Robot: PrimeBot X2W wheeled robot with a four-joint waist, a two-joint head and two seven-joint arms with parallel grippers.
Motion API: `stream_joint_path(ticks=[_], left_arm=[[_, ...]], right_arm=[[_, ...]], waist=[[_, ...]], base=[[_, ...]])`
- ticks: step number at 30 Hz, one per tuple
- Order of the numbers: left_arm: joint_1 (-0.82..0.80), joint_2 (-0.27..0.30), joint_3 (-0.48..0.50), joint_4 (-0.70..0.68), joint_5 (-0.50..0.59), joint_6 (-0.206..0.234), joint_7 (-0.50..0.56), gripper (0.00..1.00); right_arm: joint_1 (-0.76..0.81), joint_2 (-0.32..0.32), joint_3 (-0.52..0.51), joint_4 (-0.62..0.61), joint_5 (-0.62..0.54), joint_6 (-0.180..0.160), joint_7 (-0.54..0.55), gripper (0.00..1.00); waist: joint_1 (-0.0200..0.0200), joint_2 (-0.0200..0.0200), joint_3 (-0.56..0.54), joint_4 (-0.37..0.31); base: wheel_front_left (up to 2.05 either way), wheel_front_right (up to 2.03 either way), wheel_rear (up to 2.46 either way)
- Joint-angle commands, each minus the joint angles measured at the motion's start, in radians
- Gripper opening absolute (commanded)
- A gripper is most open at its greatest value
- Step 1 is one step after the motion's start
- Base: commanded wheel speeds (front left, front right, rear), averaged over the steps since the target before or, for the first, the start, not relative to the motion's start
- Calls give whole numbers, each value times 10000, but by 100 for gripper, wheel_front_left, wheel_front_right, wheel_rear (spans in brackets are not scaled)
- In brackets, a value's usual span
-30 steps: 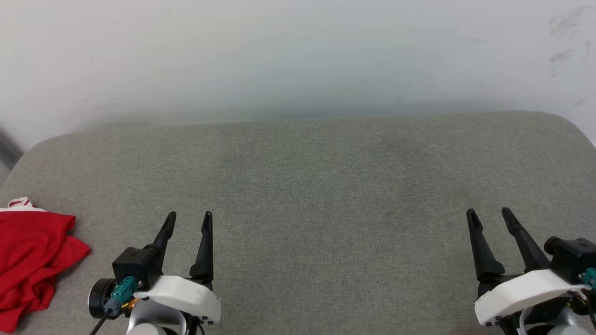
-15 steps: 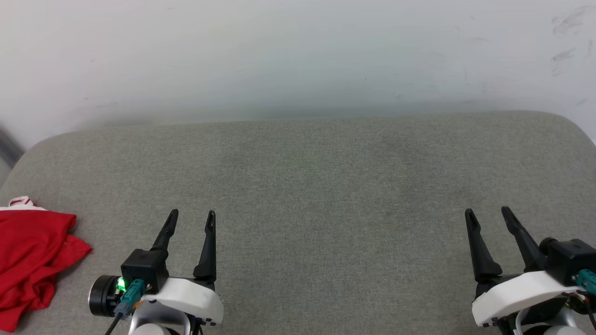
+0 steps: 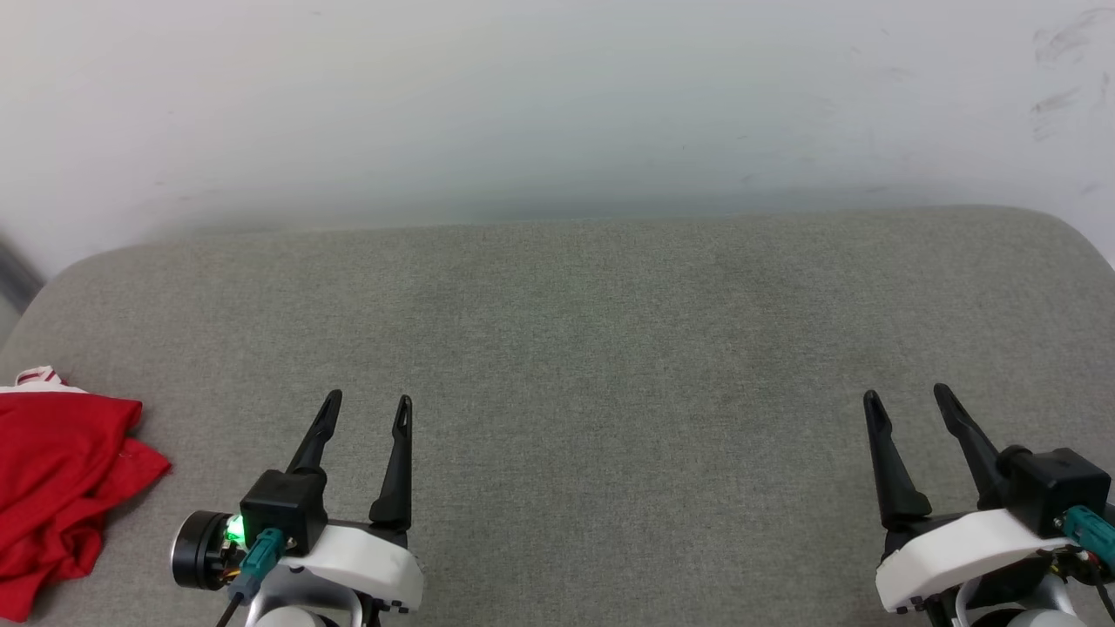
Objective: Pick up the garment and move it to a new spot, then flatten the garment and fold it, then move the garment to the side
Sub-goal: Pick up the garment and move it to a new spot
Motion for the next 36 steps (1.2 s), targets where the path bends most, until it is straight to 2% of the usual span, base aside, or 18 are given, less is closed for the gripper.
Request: stream_joint_path(ticks=[1, 14, 21, 28, 36], left_arm=[[16, -26, 40, 33, 151, -47, -87, 100], [-128, -243, 351, 382, 12, -310, -144, 100], [-166, -283, 463, 622, 90, -317, -138, 100], [-199, -262, 763, 871, 82, -238, -133, 100], [-279, -233, 1194, 781, 10, -187, -133, 100]], right_arm=[[83, 41, 10, -51, -143, -3, -25, 100], [68, 68, 15, 59, -90, -3, 21, 100], [4, 21, 131, 5, -241, -3, 33, 100], [-44, -51, 535, -272, -244, -3, 174, 100], [-173, -137, 897, -609, -207, -3, 360, 100]], waist=[[0, 0, 1, -4], [0, 0, 4, 131], [0, 0, 17, 527], [0, 0, 63, 1385], [0, 0, 207, 2861]], base=[[0, 0, 0], [0, 0, 0], [0, 0, 0], [0, 0, 0], [0, 0, 0]])
